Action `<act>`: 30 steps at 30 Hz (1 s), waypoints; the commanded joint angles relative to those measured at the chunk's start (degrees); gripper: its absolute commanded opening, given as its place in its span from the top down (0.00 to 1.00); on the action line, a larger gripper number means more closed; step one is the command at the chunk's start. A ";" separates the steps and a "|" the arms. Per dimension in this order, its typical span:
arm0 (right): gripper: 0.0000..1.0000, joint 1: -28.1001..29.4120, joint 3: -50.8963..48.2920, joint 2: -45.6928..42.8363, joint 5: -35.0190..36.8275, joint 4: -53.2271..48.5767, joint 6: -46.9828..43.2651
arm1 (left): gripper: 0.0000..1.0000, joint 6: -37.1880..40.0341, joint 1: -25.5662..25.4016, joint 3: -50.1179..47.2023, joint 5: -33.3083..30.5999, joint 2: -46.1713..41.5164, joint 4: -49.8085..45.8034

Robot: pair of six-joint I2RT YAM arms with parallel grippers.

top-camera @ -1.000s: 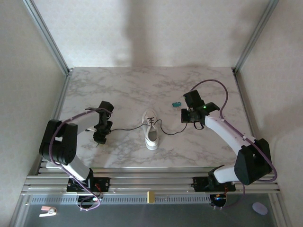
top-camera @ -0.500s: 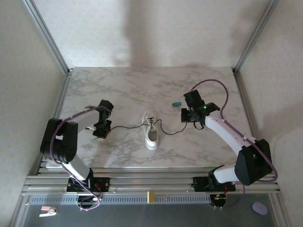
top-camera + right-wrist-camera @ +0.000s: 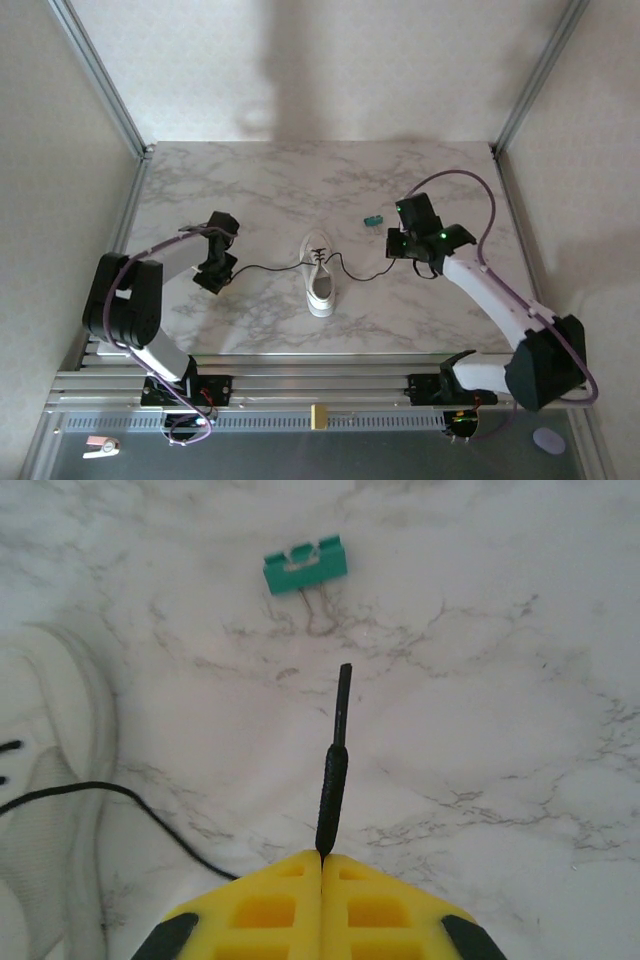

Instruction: Tie the shoes

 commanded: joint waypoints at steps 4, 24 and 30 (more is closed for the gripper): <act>1.00 0.36 -2.19 -9.81 2.01 6.94 2.89 | 1.00 20.46 1.21 -2.48 -7.50 -13.14 32.82; 1.00 6.46 17.64 5.47 -13.72 23.95 -4.41 | 1.00 37.53 -2.69 1.21 16.54 -29.02 44.10; 1.00 12.03 21.06 12.50 -15.89 27.72 -6.74 | 1.00 36.13 -3.29 -2.28 16.05 -32.17 45.73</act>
